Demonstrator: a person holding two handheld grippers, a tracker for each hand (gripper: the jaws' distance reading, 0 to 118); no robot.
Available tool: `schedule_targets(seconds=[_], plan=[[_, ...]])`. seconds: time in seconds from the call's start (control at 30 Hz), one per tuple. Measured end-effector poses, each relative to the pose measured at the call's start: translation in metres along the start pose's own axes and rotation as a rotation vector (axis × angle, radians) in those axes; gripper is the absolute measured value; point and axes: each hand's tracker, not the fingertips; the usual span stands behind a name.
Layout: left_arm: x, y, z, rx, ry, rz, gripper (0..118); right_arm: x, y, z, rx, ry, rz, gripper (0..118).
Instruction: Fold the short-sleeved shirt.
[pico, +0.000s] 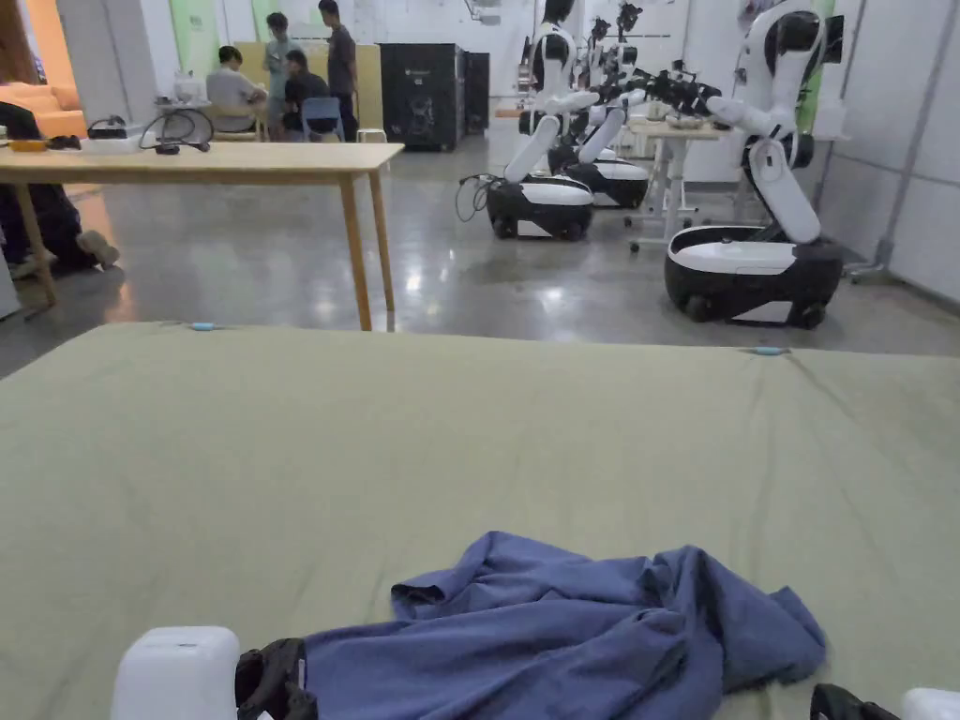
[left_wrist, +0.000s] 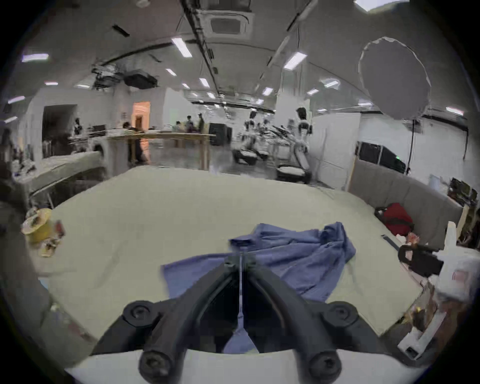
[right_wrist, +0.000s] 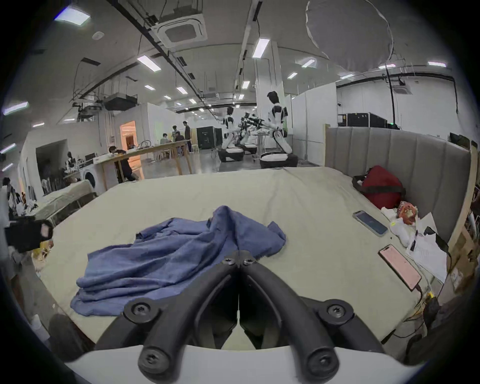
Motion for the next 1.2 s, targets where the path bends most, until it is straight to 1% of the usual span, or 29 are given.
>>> schedule_targets(seconds=[0.07,0.17,0.23,0.37,0.4,0.43,0.47,0.5,0.53,0.57,0.6,0.63,0.67,0.7,0.73,0.8,0.87,0.9,0.93,0.97,1.0,1.03,1.07,1.1,1.13,1.2], plan=[[-0.014,0.001,0.006,-0.001,0.077,0.012,0,-0.005,0.0,0.001,-0.003,0.006,0.004,1],[-0.03,0.004,0.002,-0.009,0.081,0.081,0,-0.012,0.003,0.003,0.002,0.016,-0.003,1],[-0.037,0.004,-0.003,-0.033,0.092,0.1,0,-0.016,0.004,0.003,0.005,0.02,-0.007,1],[-0.053,0.01,-0.029,-0.099,0.118,0.067,0,-0.021,0.004,0.0,0.0,0.029,0.015,1],[-0.06,0.014,-0.04,-0.128,0.121,0.088,2,-0.021,0.003,-0.002,-0.01,0.033,0.018,1],[-0.066,0.016,-0.053,-0.152,0.096,0.097,7,-0.022,0.001,-0.004,-0.017,0.036,0.018,1],[-0.073,0.018,-0.069,-0.185,0.079,0.082,9,-0.022,-0.001,-0.006,-0.022,0.037,0.017,1],[-0.076,0.019,-0.087,-0.247,0.101,0.039,11,-0.021,-0.003,-0.01,-0.034,0.042,0.017,1],[-0.079,0.019,-0.104,-0.286,0.109,-0.008,11,-0.022,-0.005,-0.012,-0.044,0.044,0.02,1],[-0.082,0.016,-0.126,-0.341,0.109,-0.035,28,-0.022,-0.007,-0.015,-0.049,0.04,0.024,1],[-0.086,0.01,-0.149,-0.381,0.125,-0.022,82,-0.023,-0.009,-0.018,-0.056,0.035,0.026,1],[-0.09,0.004,-0.17,-0.441,0.104,-0.038,117,-0.022,-0.011,-0.023,-0.069,0.034,0.025,1],[-0.095,-0.001,-0.178,-0.476,0.122,-0.016,115,-0.022,-0.012,-0.027,-0.08,0.035,0.024,1],[-0.097,-0.002,-0.194,-0.493,0.134,-0.067,110,-0.021,-0.014,-0.031,-0.088,0.033,0.024,1],[-0.094,-0.01,-0.213,-0.535,0.142,-0.099,110,-0.021,-0.015,-0.034,-0.1,0.027,0.029,1],[-0.097,-0.02,-0.234,-0.571,0.126,-0.099,110,-0.018,-0.017,-0.043,-0.119,0.018,0.042,1],[-0.099,-0.027,-0.251,-0.597,0.141,-0.072,108,-0.014,-0.019,-0.048,-0.134,0.01,0.046,1],[-0.098,-0.03,-0.252,-0.633,0.121,-0.074,101,-0.012,-0.02,-0.05,-0.144,0.007,0.046,1],[-0.097,-0.03,-0.249,-0.621,0.106,-0.074,97,-0.01,-0.02,-0.053,-0.15,0.003,0.047,1],[-0.094,-0.026,-0.243,-0.597,0.11,-0.092,90,-0.007,-0.021,-0.055,-0.157,0.001,0.05,1],[-0.09,-0.022,-0.234,-0.583,0.081,-0.108,63,-0.004,-0.021,-0.058,-0.167,-0.003,0.054,1],[-0.088,-0.02,-0.229,-0.572,0.071,-0.116,28,-0.001,-0.021,-0.061,-0.179,-0.01,0.06,1],[-0.088,-0.018,-0.226,-0.528,0.039,-0.086,0,0.003,-0.02,-0.064,-0.185,-0.019,0.062,1],[-0.087,-0.016,-0.225,-0.502,0.069,-0.104,0,0.007,-0.018,-0.068,-0.201,-0.035,0.061,1],[-0.085,-0.017,-0.222,-0.534,0.056,-0.12,0,0.013,-0.015,-0.072,-0.209,-0.045,0.06,1],[-0.086,-0.022,-0.223,-0.538,0.027,-0.082,0,0.028,-0.009,-0.085,-0.23,-0.081,0.058,1]])
